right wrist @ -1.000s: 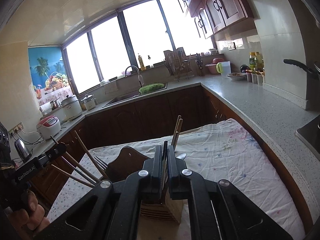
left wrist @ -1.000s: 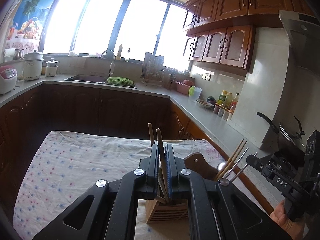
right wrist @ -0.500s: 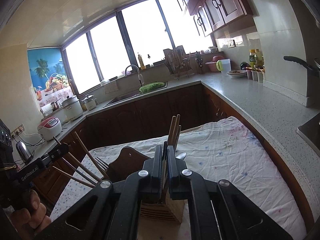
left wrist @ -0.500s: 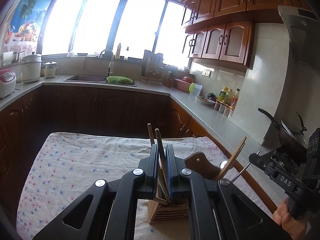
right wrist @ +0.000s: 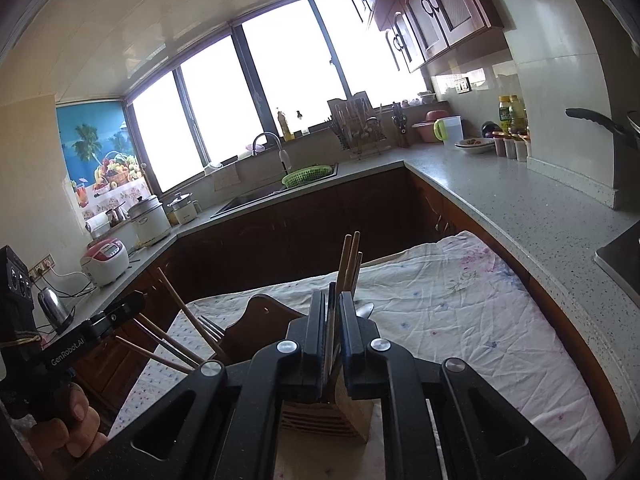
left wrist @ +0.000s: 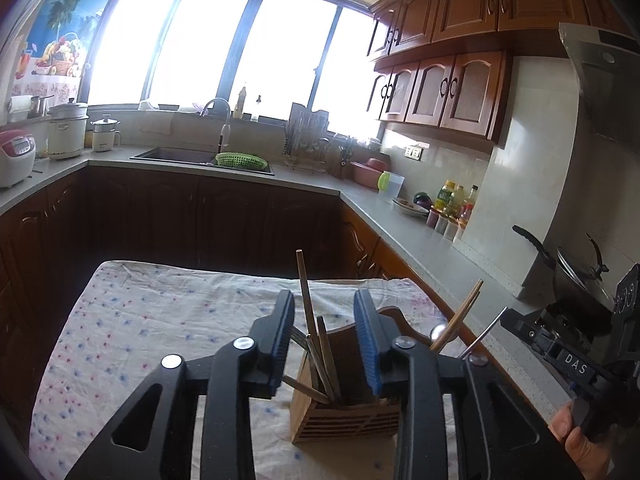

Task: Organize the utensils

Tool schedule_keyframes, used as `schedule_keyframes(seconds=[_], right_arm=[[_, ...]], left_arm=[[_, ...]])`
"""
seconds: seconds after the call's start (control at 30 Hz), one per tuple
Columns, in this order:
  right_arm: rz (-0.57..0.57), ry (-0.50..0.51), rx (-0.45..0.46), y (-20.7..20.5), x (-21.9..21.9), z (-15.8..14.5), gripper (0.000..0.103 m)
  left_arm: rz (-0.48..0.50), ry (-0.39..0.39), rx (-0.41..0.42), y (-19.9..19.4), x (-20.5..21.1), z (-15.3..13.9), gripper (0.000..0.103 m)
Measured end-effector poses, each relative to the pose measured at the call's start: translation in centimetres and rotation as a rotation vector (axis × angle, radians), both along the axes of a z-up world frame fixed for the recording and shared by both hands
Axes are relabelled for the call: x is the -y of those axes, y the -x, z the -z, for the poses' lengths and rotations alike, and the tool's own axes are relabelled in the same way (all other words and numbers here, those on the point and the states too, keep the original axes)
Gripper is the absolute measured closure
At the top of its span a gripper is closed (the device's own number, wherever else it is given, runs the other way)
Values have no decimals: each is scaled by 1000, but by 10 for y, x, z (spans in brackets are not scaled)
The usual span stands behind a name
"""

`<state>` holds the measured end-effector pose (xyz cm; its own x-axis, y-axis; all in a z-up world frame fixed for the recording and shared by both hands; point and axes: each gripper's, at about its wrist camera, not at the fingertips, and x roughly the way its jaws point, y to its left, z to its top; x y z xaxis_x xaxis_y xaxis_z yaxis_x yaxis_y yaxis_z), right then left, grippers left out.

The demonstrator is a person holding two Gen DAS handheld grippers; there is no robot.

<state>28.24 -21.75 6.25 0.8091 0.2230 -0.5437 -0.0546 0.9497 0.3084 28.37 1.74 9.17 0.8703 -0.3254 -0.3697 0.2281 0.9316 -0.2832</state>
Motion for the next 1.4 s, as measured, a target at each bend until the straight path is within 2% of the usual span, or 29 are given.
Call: schedule_keyframes(seconds=[0.03, 0.07, 0.13, 0.2, 0.3, 0.33, 0.6, 0.8, 0.93, 1.07, 1.2, 1.4], right_arm=[[5, -6, 7, 2, 2, -2, 83], [9, -13, 16, 5, 5, -4, 76], [19, -29, 40, 12, 9, -11, 51], [29, -39, 68, 22, 13, -17, 40], [43, -49, 115, 40, 17, -23, 14], [46, -48, 128, 47, 18, -24, 10], [33, -22, 121, 100, 10, -7, 7], [0, 36, 103, 140, -4, 9, 6], [-7, 33, 103, 165, -8, 18, 4], [-3, 44, 106, 184, -11, 24, 3], [-6, 59, 114, 188, -11, 15, 3], [6, 126, 190, 209, -18, 1, 0]], left_arm=[[-6, 9, 10, 5, -2, -2, 58], [-12, 17, 18, 10, -5, -3, 49], [-32, 32, 30, 21, -12, -6, 37], [-62, 48, 34, 35, -20, -5, 16], [-98, 55, 41, 59, -29, 2, 4], [-109, 52, 37, 67, -30, 6, 2], [-140, 55, -33, 132, -29, 41, 1], [-145, 23, -86, 163, -26, 49, 1], [-157, 27, -103, 177, -33, 50, 1], [-159, 12, -101, 192, -35, 50, 1], [-152, -14, -74, 207, -36, 44, 1], [-163, -102, -14, 232, -29, 48, 1]])
